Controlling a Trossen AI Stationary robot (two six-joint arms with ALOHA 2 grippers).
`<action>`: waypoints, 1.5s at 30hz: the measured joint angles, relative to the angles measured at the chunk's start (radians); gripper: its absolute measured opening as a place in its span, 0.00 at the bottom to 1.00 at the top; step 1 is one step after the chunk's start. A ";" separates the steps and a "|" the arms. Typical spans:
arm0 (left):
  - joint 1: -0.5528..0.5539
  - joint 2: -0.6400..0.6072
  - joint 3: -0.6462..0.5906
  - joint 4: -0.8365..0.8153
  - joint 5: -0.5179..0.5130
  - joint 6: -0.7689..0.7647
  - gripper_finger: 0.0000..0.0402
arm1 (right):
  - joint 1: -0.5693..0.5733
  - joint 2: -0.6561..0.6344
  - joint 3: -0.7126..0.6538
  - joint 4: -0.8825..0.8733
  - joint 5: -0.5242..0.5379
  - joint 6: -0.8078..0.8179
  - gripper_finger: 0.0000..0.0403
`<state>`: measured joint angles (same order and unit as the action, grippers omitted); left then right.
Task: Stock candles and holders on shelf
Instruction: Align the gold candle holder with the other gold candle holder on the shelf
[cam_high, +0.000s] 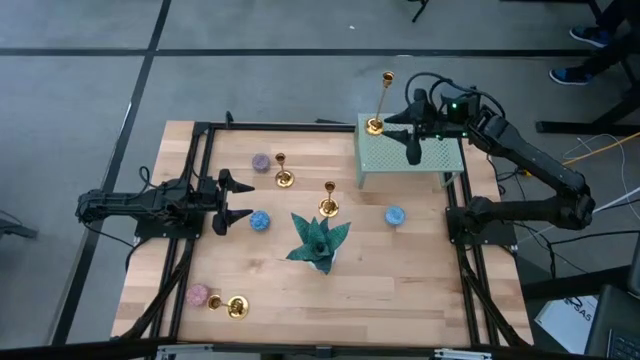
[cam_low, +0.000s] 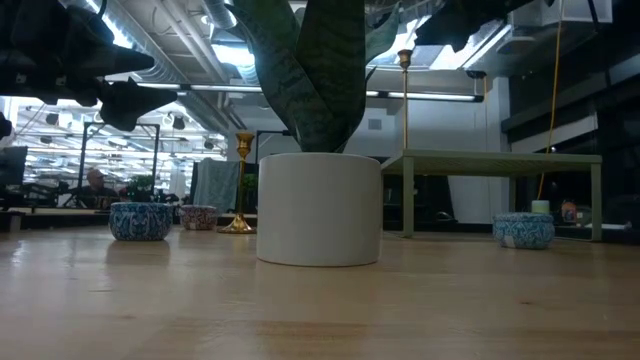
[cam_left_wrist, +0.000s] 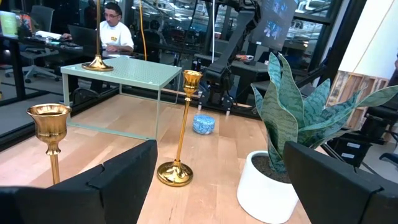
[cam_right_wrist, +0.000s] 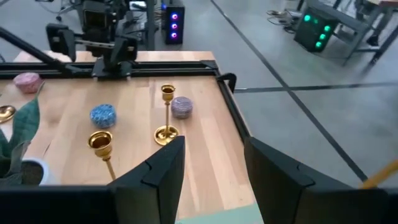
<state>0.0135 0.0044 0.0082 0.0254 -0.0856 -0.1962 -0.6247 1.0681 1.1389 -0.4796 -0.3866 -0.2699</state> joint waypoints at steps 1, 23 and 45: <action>0.000 0.000 0.000 0.000 0.000 0.000 0.86 | 0.007 0.004 0.000 0.001 0.000 0.000 0.43; 0.000 0.000 0.000 0.000 0.000 0.000 0.86 | 0.220 0.194 0.000 -0.053 -0.029 0.018 0.39; 0.001 0.000 0.000 0.000 0.000 0.000 0.86 | 0.446 0.580 0.000 0.127 0.238 0.207 0.37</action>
<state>0.0147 0.0042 0.0082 0.0254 -0.0854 -0.1959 -0.1791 1.6483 1.1389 -0.3528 -0.1486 -0.0629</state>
